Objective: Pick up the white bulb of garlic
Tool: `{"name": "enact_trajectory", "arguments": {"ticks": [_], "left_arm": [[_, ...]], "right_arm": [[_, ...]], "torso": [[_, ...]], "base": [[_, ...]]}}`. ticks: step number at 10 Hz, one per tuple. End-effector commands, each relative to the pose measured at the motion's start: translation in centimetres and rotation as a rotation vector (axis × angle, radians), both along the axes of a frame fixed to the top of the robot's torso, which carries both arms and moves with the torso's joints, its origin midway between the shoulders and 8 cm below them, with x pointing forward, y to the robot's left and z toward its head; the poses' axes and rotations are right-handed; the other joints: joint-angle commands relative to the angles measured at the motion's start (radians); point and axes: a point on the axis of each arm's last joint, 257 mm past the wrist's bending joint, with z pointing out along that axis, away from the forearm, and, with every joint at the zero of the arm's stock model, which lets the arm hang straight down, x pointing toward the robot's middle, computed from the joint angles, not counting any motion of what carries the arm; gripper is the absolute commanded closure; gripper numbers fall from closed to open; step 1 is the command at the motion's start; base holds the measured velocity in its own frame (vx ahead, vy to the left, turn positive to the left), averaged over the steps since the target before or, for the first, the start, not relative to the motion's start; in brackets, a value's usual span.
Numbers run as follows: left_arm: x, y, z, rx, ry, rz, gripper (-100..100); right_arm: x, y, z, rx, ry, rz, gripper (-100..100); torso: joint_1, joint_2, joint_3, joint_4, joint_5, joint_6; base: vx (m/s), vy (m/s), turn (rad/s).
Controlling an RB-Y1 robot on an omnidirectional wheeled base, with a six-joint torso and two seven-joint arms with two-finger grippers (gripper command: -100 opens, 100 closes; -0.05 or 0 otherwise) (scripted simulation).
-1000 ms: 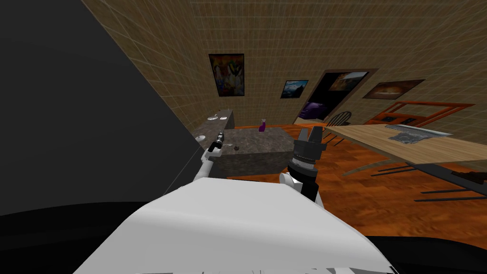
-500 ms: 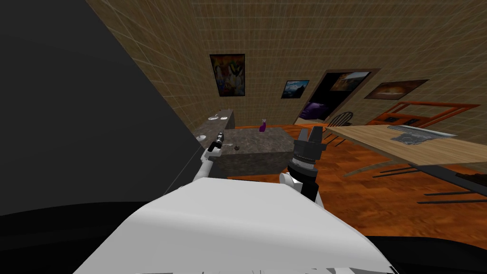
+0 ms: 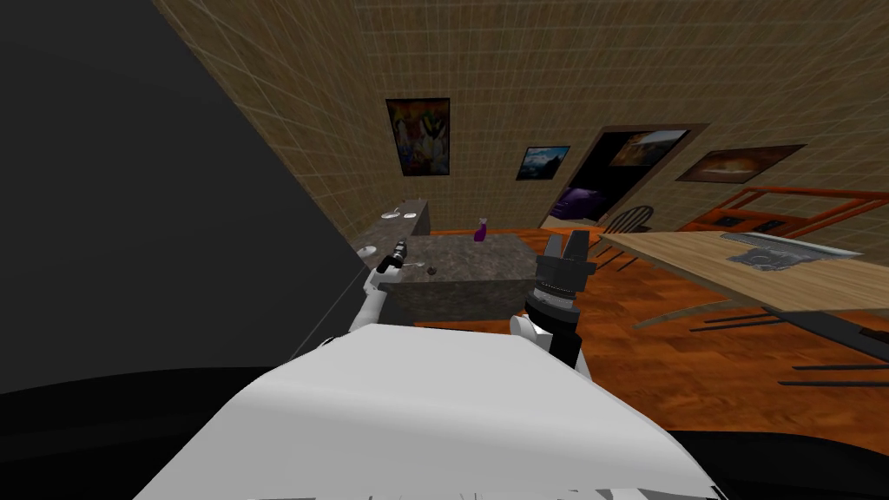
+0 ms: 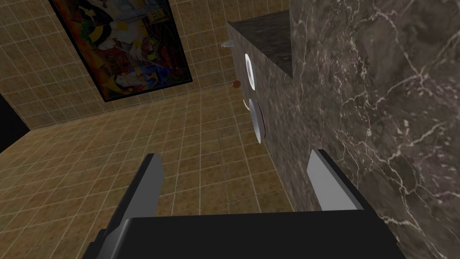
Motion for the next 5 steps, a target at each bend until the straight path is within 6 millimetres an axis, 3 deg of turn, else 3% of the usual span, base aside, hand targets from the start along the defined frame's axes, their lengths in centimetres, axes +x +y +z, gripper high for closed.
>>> {"name": "enact_trajectory", "arguments": {"ticks": [1,5], "left_arm": [[0.2,0.4,-0.6,-0.008,0.037,0.008,-100],[0.2,1.1,-1.7,-0.024,0.106,0.023,-100]], "right_arm": [[0.0,0.0,0.0,0.0,0.0,0.0,0],[0.0,0.0,0.0,0.0,0.0,0.0,0]], "torso": [[0.0,0.0,0.0,0.0,0.0,0.0],[0.0,0.001,0.0,0.0,0.0,0.0]], "base": [[-0.001,-0.024,0.029],[-0.004,-0.031,0.037]]}}
